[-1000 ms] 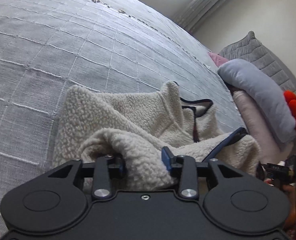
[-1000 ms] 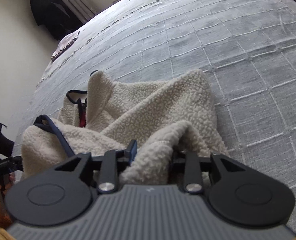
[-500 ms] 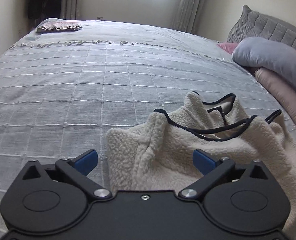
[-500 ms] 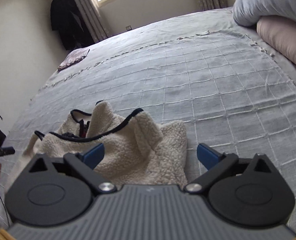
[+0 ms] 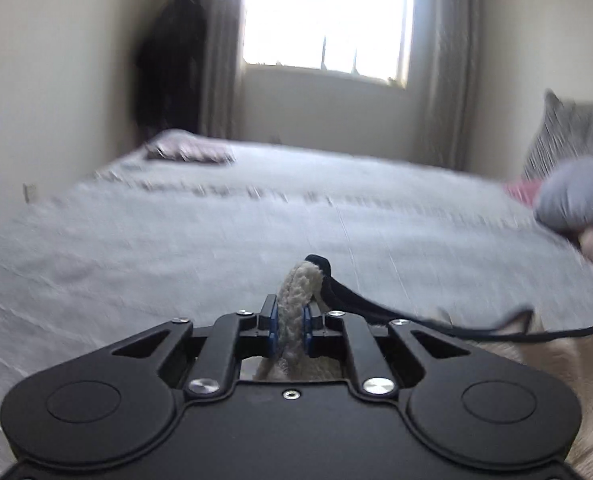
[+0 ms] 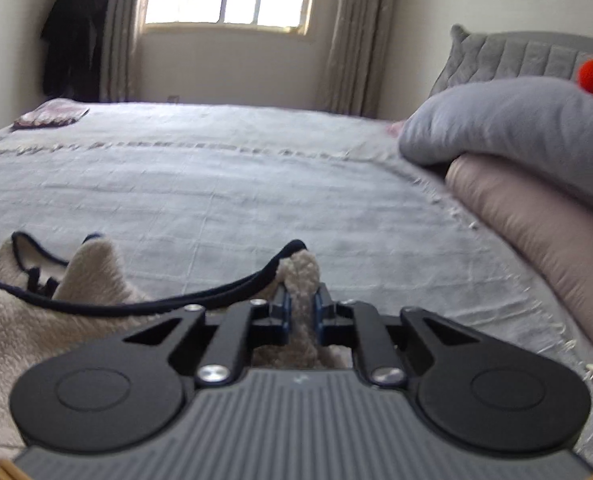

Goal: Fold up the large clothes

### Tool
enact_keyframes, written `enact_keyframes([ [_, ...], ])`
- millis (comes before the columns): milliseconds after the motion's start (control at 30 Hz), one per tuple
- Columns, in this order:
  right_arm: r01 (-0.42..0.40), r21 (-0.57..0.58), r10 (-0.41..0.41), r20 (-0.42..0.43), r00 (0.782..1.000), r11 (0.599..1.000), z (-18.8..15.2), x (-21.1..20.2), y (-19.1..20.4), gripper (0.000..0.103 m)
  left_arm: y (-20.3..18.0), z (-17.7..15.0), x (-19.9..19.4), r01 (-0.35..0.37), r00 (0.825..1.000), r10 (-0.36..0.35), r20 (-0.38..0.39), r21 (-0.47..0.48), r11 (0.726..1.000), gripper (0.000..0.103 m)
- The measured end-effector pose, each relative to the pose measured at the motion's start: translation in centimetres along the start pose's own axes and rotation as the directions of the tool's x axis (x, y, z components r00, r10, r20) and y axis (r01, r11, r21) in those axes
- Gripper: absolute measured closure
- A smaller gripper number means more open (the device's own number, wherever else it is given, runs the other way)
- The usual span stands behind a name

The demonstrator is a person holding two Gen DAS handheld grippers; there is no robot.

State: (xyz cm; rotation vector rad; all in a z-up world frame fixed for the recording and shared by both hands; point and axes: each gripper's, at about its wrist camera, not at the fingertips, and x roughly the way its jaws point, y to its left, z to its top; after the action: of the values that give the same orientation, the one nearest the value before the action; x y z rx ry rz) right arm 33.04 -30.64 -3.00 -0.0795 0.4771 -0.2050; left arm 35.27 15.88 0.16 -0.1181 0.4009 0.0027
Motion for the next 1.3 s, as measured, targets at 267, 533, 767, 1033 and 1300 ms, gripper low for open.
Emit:
enact_keyframes([
  [267,0.117,-0.090,-0.111,0.064,0.992,0.989,2.2,6.4,4.1,0.093,-1.9,-1.3,8.5,-0.169,0.985,0.166,0.034,0.085,0.982,0.090],
  [533,0.100,-0.175,-0.134,-0.193,0.972,0.979,-0.4,16.0,6.4,0.091,-1.7,-4.4,15.7,-0.229,0.952,0.254,-0.172,0.152,0.961,0.084],
  [767,0.139,-0.260,-0.191,-0.187,0.964,0.956,-0.8,15.5,7.5,0.069,-1.3,-4.1,15.0,-0.247,0.945,0.270,-0.184,0.141,0.959,0.046],
  [1033,-0.010,-0.238,-0.021,-0.128,0.992,0.971,2.6,6.4,4.8,0.025,-1.4,-1.2,6.1,-0.153,0.978,0.152,-0.144,0.008,0.988,0.031],
  [1300,-0.222,-0.219,0.201,-0.113,0.973,0.950,1.1,-4.0,8.4,0.014,-7.0,-3.5,-3.6,0.112,0.983,-0.106,-0.148,0.030,0.993,0.020],
])
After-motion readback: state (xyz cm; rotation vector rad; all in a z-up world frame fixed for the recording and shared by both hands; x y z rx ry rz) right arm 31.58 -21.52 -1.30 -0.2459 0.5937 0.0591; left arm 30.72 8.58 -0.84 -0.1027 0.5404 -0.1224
